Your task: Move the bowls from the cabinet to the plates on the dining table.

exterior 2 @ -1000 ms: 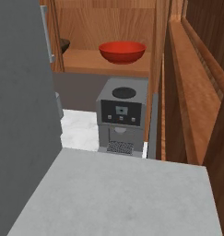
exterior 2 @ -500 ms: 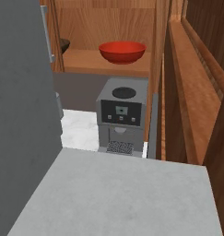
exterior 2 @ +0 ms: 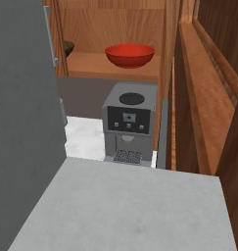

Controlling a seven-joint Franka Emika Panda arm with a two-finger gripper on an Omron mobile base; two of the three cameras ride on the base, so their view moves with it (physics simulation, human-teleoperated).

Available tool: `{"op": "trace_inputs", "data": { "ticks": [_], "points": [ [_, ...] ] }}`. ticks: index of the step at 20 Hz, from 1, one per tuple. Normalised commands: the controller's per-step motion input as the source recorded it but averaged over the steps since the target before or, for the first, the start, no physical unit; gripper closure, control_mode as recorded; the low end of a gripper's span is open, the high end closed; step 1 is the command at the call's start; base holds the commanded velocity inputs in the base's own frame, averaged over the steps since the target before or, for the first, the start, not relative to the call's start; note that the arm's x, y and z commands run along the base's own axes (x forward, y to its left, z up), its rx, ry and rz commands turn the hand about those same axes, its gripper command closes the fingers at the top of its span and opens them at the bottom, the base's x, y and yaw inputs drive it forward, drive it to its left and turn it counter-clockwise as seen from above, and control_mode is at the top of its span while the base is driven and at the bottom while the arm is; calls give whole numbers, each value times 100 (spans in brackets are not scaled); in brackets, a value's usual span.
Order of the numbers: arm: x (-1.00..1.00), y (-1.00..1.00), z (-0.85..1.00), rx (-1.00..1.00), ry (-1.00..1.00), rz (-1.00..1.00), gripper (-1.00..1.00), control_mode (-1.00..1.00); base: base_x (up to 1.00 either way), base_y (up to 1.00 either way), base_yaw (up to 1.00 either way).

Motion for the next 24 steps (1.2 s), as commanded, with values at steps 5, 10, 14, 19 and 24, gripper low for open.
{"op": "trace_inputs", "data": {
  "ticks": [5, 10, 14, 19, 24],
  "points": [
    [36, 32, 0, 3, -4, 11, -100, -100, 0, 0, 0],
    [36, 16, 0, 1, -12, 10, -100, -100, 0, 0, 0],
    [35, 5, 0, 0, -13, 8, -100, -100, 0, 0, 0],
    [37, 0, 1, 1, -4, 5, -100, -100, 0, 0, 0],
    [46, 0, 1, 1, 0, 4, -100, -100, 0, 0, 0]
  ]
}}
